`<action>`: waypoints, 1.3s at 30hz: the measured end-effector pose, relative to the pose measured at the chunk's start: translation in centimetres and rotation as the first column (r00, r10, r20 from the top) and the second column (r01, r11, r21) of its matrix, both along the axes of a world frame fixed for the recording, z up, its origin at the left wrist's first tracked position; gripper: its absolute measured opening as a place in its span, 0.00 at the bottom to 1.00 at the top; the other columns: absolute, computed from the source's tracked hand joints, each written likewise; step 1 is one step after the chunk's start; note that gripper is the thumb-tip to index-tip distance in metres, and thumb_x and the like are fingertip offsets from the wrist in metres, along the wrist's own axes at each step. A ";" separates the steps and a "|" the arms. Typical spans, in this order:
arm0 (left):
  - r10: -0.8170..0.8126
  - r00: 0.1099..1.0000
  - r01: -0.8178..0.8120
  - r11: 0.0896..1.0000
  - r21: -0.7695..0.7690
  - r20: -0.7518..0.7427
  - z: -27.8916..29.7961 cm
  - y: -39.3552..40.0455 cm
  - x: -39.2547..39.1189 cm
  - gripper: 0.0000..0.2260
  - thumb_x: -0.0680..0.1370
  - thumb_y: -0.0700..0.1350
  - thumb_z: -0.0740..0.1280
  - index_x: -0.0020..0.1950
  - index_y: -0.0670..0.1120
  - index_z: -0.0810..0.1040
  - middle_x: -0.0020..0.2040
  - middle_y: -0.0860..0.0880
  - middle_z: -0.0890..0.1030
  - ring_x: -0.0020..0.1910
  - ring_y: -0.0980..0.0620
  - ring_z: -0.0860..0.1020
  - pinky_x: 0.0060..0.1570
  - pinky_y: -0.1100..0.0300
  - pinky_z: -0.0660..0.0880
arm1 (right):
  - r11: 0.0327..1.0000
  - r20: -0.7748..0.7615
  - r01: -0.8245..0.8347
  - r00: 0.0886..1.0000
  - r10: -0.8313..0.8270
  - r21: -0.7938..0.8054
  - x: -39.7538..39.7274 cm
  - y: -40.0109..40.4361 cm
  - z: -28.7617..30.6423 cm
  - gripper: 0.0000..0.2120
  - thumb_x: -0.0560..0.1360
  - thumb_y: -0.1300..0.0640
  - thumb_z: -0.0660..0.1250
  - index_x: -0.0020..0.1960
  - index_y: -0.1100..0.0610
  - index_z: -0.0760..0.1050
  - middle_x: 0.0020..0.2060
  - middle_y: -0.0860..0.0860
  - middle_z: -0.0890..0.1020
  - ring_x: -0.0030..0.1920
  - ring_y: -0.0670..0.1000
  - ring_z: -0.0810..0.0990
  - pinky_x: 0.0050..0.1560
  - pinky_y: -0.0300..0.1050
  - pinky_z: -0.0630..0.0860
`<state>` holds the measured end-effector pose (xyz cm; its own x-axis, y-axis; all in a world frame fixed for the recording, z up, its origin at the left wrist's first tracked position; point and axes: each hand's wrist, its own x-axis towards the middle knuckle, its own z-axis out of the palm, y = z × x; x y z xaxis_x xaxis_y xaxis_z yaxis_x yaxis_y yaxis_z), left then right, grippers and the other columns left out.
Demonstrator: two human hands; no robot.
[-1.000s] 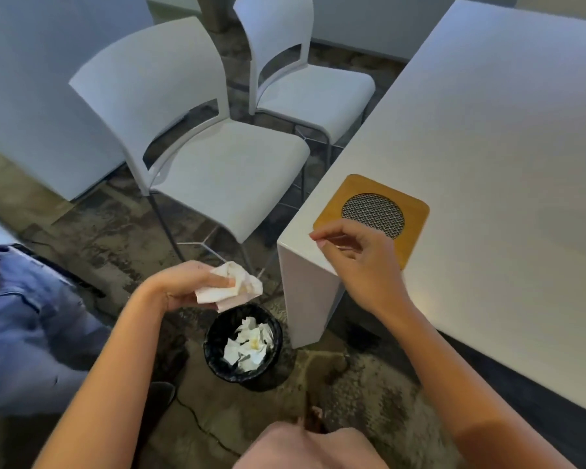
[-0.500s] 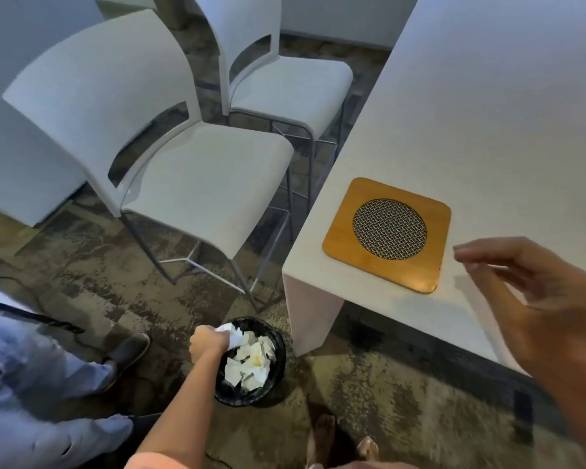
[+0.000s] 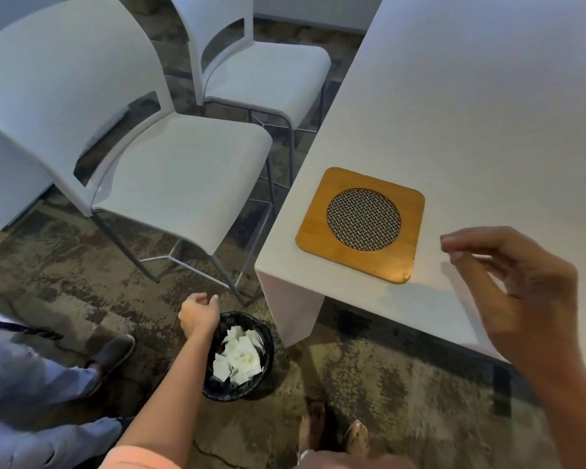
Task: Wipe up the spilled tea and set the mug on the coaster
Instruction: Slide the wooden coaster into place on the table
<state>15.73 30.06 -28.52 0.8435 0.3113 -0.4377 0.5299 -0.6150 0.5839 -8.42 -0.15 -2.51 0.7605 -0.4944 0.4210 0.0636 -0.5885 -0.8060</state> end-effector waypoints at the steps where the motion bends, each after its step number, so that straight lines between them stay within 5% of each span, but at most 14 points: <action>1: -0.004 0.999 0.005 0.999 -0.051 0.036 0.9 -0.8 0.2 0.14 0.77 0.49 0.70 0.60 0.43 0.81 0.57 0.44 0.83 0.56 0.44 0.80 0.54 0.51 0.75 | 1.000 -0.013 -0.004 1.000 0.004 0.003 0.2 0.2 -0.1 0.11 0.76 0.64 0.68 0.54 0.51 0.81 0.50 0.46 0.85 0.54 0.50 0.84 0.53 0.37 0.80; 6: -0.042 0.991 0.088 0.921 -0.379 0.126 8.1 -4.6 1.7 0.11 0.79 0.46 0.69 0.60 0.46 0.81 0.55 0.48 0.83 0.53 0.50 0.79 0.57 0.53 0.76 | 0.992 -0.058 0.045 0.998 -0.038 0.122 1.0 1.7 -0.7 0.12 0.77 0.61 0.69 0.51 0.44 0.83 0.49 0.39 0.85 0.55 0.45 0.83 0.51 0.31 0.78; 10: -0.186 0.951 0.290 0.813 -0.505 0.247 16.3 -7.3 2.0 0.09 0.80 0.44 0.67 0.60 0.48 0.80 0.50 0.52 0.83 0.52 0.52 0.81 0.55 0.54 0.79 | 0.989 -0.071 0.062 0.996 -0.053 0.135 1.6 1.7 -1.0 0.10 0.78 0.63 0.70 0.51 0.48 0.83 0.49 0.41 0.85 0.53 0.45 0.84 0.49 0.31 0.78; 18: -0.245 0.702 0.483 0.854 -0.194 0.669 25.4 -14.0 -1.3 0.15 0.77 0.47 0.68 0.63 0.50 0.75 0.55 0.53 0.75 0.52 0.57 0.75 0.44 0.70 0.70 | 0.967 -0.213 0.215 0.960 -0.184 0.134 3.2 0.9 -2.0 0.08 0.78 0.60 0.70 0.51 0.48 0.83 0.50 0.42 0.84 0.48 0.36 0.82 0.49 0.29 0.79; 23: -0.507 0.639 0.604 0.796 0.031 0.578 26.2 -17.4 -3.7 0.25 0.75 0.50 0.69 0.69 0.42 0.70 0.61 0.46 0.72 0.61 0.48 0.72 0.57 0.58 0.70 | 0.951 -0.241 0.285 0.938 -0.250 0.121 3.8 1.3 -2.1 0.13 0.77 0.58 0.71 0.61 0.53 0.79 0.58 0.49 0.82 0.52 0.42 0.80 0.47 0.20 0.72; 30: -0.699 0.586 0.632 0.711 0.309 0.410 25.1 -18.8 -6.2 0.26 0.74 0.58 0.69 0.62 0.40 0.73 0.62 0.42 0.71 0.62 0.43 0.69 0.59 0.51 0.68 | 0.955 -0.367 0.269 0.907 -0.207 0.126 4.4 2.6 -2.3 0.29 0.76 0.54 0.73 0.73 0.53 0.65 0.65 0.50 0.76 0.61 0.46 0.73 0.60 0.39 0.68; 39: -0.634 0.629 0.593 0.765 0.250 0.449 25.1 -19.3 -6.3 0.25 0.74 0.58 0.72 0.61 0.40 0.76 0.61 0.42 0.73 0.62 0.42 0.70 0.57 0.52 0.70 | 0.918 -0.321 0.299 0.924 -0.209 0.262 4.5 3.0 -2.4 0.33 0.76 0.57 0.73 0.76 0.55 0.62 0.70 0.52 0.73 0.70 0.51 0.72 0.69 0.44 0.71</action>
<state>9.41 10.79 -3.38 0.9351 -0.3448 0.0813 -0.3248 -0.7430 0.5851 -3.89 2.85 -4.89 0.6557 -0.7550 0.0094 -0.3103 -0.2808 -0.9082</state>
